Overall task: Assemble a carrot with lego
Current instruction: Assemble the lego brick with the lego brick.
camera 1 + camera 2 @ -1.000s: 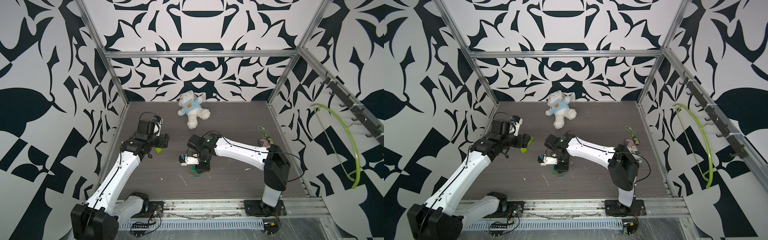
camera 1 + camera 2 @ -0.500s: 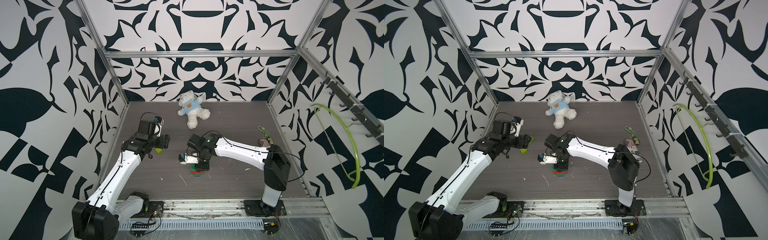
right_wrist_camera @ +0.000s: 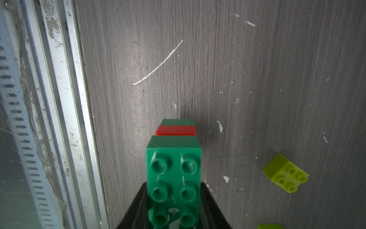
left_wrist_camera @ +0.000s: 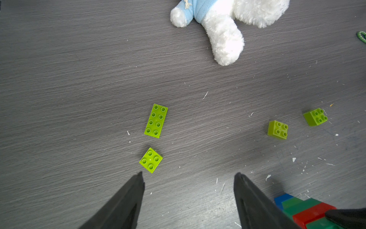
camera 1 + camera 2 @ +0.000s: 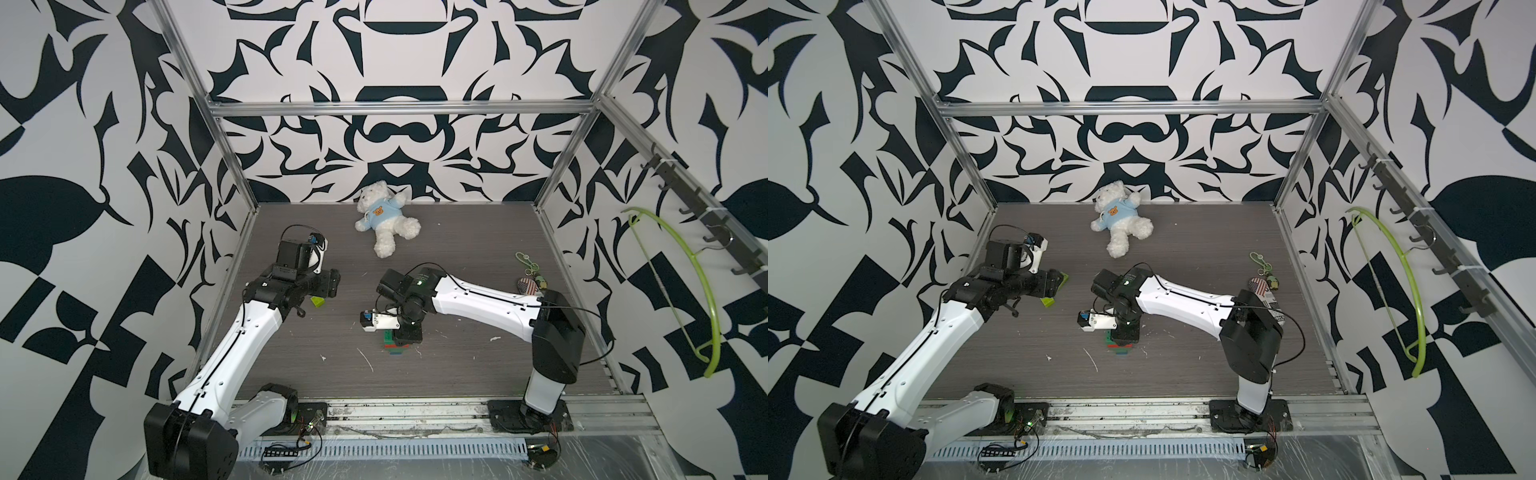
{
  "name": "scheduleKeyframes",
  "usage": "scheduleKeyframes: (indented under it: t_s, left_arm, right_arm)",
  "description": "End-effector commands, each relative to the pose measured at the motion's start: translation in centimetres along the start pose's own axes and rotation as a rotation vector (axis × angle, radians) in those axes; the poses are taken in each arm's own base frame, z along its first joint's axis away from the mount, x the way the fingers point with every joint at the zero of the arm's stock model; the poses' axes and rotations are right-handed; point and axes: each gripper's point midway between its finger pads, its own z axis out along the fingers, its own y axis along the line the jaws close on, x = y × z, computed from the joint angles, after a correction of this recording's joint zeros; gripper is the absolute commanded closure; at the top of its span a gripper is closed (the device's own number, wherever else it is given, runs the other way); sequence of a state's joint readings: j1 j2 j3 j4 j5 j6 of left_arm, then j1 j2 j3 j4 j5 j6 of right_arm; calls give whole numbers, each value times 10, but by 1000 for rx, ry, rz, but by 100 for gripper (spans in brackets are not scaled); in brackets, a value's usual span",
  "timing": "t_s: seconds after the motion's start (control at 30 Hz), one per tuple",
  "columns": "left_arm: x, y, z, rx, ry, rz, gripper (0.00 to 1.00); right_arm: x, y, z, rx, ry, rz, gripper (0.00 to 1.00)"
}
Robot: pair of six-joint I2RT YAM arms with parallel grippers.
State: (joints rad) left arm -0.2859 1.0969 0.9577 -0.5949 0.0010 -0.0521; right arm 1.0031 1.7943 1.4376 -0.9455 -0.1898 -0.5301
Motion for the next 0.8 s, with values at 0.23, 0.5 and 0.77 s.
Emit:
scheduleKeyframes:
  t_s: [0.23,0.5,0.77]
  left_arm:
    - [5,-2,2,17,14,7,21]
    - [4,-1,1,15,12,7,22]
    - [4,-1,1,11,10,10,21]
  right_arm:
    - [11,5,0,4,26,22,73]
    - [17,6,8,-4,47,44,73]
    - [41,11,23,-29,147,71,73]
